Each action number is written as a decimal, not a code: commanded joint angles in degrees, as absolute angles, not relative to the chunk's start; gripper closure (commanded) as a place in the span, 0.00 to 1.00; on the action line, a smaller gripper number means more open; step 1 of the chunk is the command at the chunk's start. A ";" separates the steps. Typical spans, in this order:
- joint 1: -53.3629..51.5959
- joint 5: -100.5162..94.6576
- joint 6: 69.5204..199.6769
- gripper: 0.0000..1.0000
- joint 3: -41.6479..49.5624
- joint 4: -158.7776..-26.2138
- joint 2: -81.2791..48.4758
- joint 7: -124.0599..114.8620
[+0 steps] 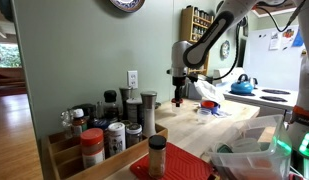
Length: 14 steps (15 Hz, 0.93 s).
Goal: Remove the small lunchbox from inside the other lunchbox, put the red lid on the lunchbox in front and then put the lunchbox with a lid in the other lunchbox
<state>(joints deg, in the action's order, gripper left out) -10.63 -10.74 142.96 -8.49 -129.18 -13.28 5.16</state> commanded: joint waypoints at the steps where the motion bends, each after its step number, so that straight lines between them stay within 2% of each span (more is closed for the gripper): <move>1: -10.87 -9.95 138.14 0.50 -9.32 -136.67 -2.63 3.74; 8: -11.07 -2.16 125.41 0.50 -9.69 -146.66 13.96 -2.08; 14: -11.49 5.05 126.11 0.50 -9.26 -151.37 16.87 -1.88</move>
